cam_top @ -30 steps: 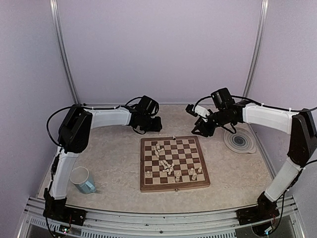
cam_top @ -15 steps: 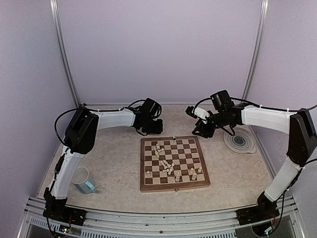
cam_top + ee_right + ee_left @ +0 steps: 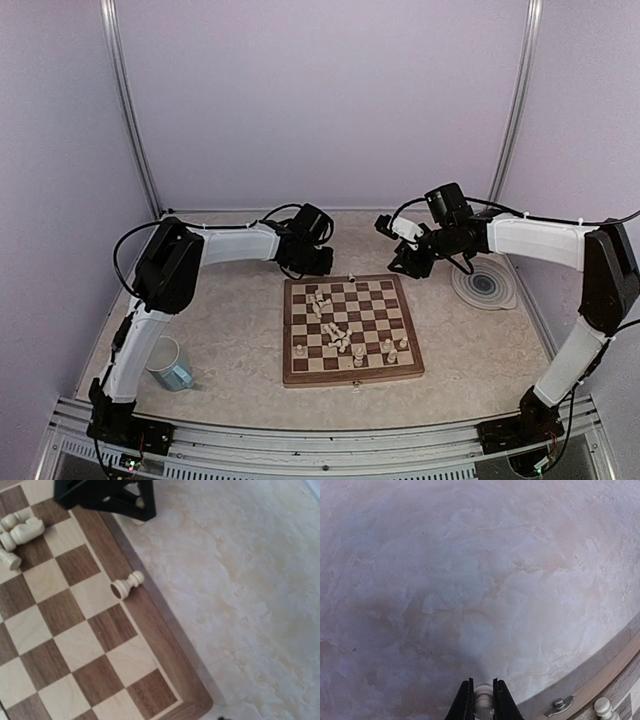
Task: Set up the chess pieces on the board
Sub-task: Pick up the pawn from the center of the board, then place the pawn at f2.
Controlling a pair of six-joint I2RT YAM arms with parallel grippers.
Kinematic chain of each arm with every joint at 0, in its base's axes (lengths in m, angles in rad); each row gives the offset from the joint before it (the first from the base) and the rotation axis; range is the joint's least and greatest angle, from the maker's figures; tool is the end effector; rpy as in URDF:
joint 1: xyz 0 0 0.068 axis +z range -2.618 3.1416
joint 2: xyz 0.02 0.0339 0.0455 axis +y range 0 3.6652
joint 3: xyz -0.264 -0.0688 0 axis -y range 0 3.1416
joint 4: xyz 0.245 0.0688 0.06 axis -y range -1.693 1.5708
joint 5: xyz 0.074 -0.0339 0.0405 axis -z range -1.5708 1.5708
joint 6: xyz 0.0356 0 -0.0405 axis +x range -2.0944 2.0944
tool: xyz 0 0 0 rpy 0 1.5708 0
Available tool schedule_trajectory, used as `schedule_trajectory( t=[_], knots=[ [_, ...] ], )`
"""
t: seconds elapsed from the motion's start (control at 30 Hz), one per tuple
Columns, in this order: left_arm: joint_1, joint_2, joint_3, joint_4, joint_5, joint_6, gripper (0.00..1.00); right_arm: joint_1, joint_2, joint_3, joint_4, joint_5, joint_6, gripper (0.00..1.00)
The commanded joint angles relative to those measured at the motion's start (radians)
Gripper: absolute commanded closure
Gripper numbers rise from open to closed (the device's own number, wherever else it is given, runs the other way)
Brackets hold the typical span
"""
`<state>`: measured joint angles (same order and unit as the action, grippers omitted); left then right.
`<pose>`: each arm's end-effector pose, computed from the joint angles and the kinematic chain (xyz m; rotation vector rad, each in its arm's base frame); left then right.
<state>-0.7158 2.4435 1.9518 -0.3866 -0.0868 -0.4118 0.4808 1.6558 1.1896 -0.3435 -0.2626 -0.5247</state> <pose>0.4068 -0.3497 0.1362 0.3377 2.4615 -0.3878 0.3176 0.1761 0.2415 -1.2468 2.0085 0.2909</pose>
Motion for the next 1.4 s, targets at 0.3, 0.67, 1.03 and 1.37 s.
schedule_trajectory(
  t=[0.3, 0.67, 1.03, 1.37],
  knots=[
    [-0.239, -0.319, -0.175, -0.042, -0.158, 0.158, 0.94, -0.081, -0.004, -0.028, 0.033, -0.017, 0.015, 0.52],
    [-0.363, -0.281, -0.163, -0.087, -0.079, 0.188, 0.94, -0.123, -0.014, -0.044, 0.043, -0.029, 0.015, 0.52],
    [-0.412, -0.208, -0.121, -0.196, 0.038, 0.284, 0.94, -0.124, -0.003, -0.046, 0.041, -0.032, 0.007, 0.52],
    [-0.434, -0.189, -0.124, -0.213, 0.074, 0.294, 0.94, -0.124, 0.009, -0.044, 0.037, -0.035, 0.005, 0.52]
  ],
)
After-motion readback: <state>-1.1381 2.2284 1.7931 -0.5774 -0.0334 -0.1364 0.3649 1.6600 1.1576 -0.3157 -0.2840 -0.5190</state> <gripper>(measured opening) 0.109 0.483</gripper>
